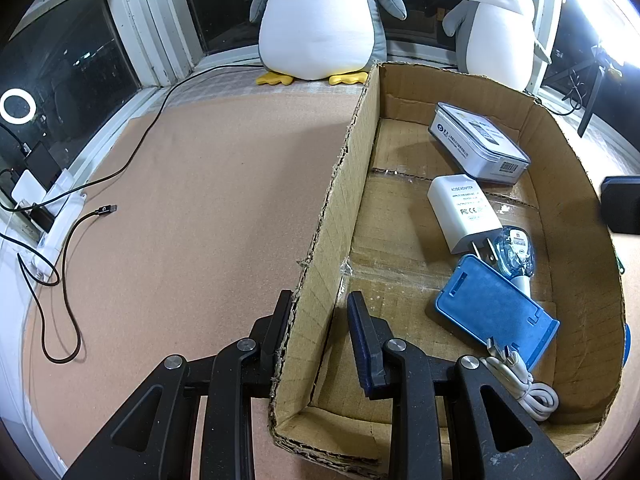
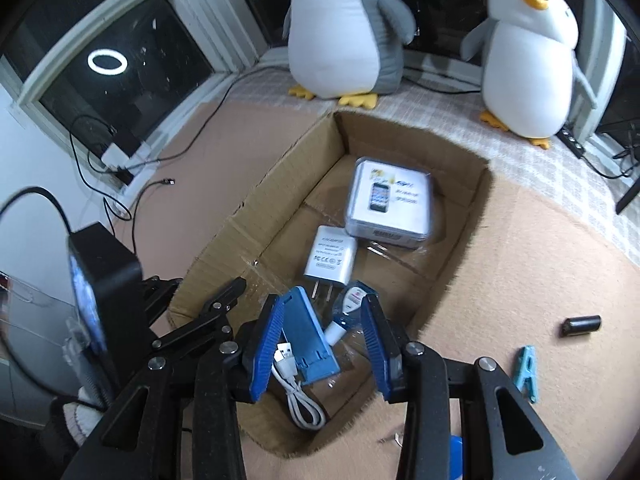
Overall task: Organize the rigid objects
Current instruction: 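Carry the phone stand into the box and open the right tool, then move the right tool back to the blue clothespin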
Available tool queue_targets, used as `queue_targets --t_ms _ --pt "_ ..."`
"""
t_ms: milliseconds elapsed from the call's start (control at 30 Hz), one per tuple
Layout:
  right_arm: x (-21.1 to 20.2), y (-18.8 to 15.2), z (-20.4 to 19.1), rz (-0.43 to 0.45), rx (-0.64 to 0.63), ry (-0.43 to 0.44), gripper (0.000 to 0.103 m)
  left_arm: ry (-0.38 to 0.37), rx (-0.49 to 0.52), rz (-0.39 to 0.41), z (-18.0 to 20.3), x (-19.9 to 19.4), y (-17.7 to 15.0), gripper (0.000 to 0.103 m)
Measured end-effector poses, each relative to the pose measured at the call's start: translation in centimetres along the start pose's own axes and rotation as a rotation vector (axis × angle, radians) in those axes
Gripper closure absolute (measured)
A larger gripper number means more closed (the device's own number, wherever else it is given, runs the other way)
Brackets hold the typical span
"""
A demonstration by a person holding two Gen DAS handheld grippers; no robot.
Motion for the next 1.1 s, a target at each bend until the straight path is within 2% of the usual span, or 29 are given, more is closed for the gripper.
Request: queue_targets --t_ms 267,433,567,733,833,1100 --pt "-4.1 -0.2 4.9 0.059 0.084 -0.03 0.057 0.0 0.0 0.0 0.0 0.0 0.0 0.074" --pt "-5.1 -1.1 9.7 0.059 0.136 -0.104 0.056 0.001 0.002 0.0 0.0 0.0 0.0 0.074" --pt "-4.4 -2.2 13.2 0.028 0.16 -0.167 0.056 0.002 0.002 0.0 -0.1 0.0 0.0 0.074" --pt "-2.4 -3.5 16.1 -0.032 0.201 -0.187 0.056 0.002 0.002 0.0 -0.1 0.0 0.0 0.074" --pt "-1.5 -4.0 17.0 -0.059 0.228 -0.172 0.056 0.002 0.002 0.0 -0.1 0.0 0.0 0.074" --pt "0.4 -4.3 18.2 -0.098 0.232 -0.208 0.056 0.002 0.002 0.0 -0.1 0.0 0.0 0.074"
Point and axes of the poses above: each gripper's, at about its wrist camera, not at the fingertips, and x roughly the way its jaws point, z to its right, y to its top, the point moved 10 cm from there along x, roughly the way its jaws point, and after that the axes turned 9 degrees about x, right-handed, at the moved point
